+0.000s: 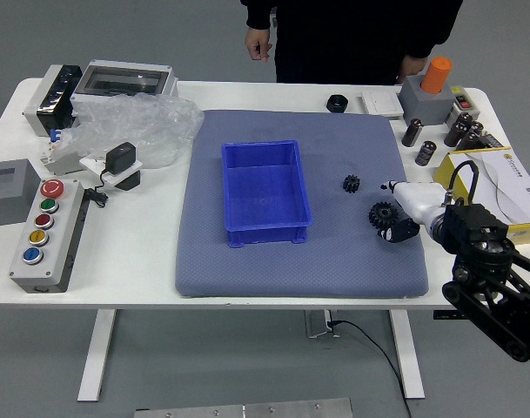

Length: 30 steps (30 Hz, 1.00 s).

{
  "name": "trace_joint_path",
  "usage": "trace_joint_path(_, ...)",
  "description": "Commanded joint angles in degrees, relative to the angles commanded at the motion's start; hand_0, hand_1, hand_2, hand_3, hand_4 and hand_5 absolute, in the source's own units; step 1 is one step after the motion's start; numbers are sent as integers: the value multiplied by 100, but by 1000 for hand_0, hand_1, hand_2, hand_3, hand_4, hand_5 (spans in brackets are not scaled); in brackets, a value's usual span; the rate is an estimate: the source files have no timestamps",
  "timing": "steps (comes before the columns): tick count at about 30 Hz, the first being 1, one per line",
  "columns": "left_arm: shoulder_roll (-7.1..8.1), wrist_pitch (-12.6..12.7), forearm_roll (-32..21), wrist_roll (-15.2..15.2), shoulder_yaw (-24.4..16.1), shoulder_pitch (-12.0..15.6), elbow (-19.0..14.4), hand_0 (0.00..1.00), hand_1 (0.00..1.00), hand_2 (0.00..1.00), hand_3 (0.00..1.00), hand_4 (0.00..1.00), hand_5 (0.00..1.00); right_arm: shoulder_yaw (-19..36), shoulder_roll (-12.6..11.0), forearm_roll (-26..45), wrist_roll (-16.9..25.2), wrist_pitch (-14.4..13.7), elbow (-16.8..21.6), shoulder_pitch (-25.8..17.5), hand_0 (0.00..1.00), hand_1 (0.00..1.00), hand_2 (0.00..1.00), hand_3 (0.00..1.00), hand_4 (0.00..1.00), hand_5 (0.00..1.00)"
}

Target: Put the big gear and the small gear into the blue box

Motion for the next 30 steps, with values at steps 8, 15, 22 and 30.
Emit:
trace_joint_path(8, -2, -2, 12, 3, 2, -5, 0, 842, 808, 815, 852, 706, 279, -103, 44, -3, 56, -39, -176, 97, 729, 666, 744, 815, 816, 308)
trace_joint_path(15, -4, -2, 3, 7, 12, -8, 0, 842, 808, 816, 852, 705, 279, -153, 113, -6, 91, -59, -367, 188, 724, 660, 732, 794, 806, 313)
trace_joint_path(22, -6, -1, -1, 5, 13, -15, 0, 842, 808, 818, 852, 704, 280, -195, 189, 27, 104, -54, -570, 302, 719, 656, 722, 758, 795, 319)
trace_joint_path(30, -11, 0, -9, 7, 18, -15, 0, 842, 809, 818, 852, 704, 280, -242, 267, 83, 95, -78, -743, 374, 713, 644, 701, 709, 761, 336)
